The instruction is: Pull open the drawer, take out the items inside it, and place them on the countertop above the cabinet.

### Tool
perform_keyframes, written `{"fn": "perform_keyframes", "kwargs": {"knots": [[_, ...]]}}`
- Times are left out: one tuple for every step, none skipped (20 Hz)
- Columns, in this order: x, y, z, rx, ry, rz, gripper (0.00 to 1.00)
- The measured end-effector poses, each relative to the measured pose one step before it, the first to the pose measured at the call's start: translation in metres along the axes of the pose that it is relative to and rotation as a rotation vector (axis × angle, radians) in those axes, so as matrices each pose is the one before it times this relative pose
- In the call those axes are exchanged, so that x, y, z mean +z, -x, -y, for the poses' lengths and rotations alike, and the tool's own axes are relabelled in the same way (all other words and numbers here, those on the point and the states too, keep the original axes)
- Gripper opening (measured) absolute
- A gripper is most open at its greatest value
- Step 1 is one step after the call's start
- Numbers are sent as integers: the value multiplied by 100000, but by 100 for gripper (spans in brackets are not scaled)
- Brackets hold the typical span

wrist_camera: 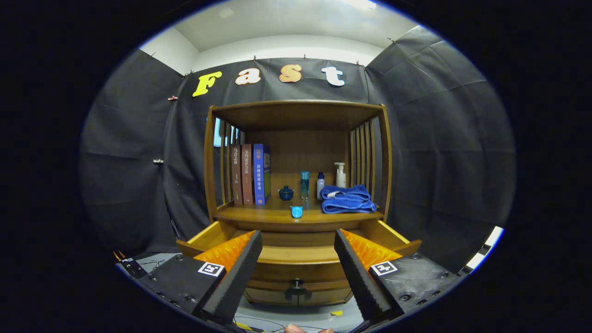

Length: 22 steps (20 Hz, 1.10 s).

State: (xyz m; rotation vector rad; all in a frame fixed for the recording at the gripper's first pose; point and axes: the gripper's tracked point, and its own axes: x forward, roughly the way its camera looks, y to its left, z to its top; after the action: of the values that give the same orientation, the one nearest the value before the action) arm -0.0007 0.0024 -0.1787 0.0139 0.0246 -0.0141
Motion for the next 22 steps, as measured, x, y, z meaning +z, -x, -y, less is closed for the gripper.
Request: {"fn": "perform_keyframes", "kwargs": {"knots": [[-1404, -270, 371, -419, 149, -1328, 99], [-1348, -457, 292, -678, -89, -1394, 99], [-1171, -410, 326, -679, -310, -1014, 99], [-1028, -518, 331, -573, -592, -902, 99], [-958, -707, 301, -960, -627, -824, 99], [-955, -754, 196, -636, -144, -1273, 99], [-925, -780, 218, -448, 162, -1766, 99], [-717, -558, 46, 113, 149, -1651, 100], [-445, -640, -47, 253, -85, -971, 100], [-370, -650, -44, 326, -75, -493, 100], [-329, -542, 19, 114, 216, -555, 100], [-410, -394, -18, 349, 2, -871, 99], [-432, -350, -196, 1373, -505, -1269, 100], [123, 340, -112, -16, -163, 2469, 100], [396, -124, 155, 132, 1012, 940, 100], [-344, -153, 54, -91, 799, 246, 100], [146, 17, -156, -81, 301, 1217, 100], [4, -185, -53, -148, 389, 217, 100], [66, -78, -54, -193, 108, 670, 99], [-14, -370, -31, -7, -162, -917, 100], [57, -433, -132, 217, -580, -280, 99], [31, -592, -64, 213, -606, -788, 99]]}}
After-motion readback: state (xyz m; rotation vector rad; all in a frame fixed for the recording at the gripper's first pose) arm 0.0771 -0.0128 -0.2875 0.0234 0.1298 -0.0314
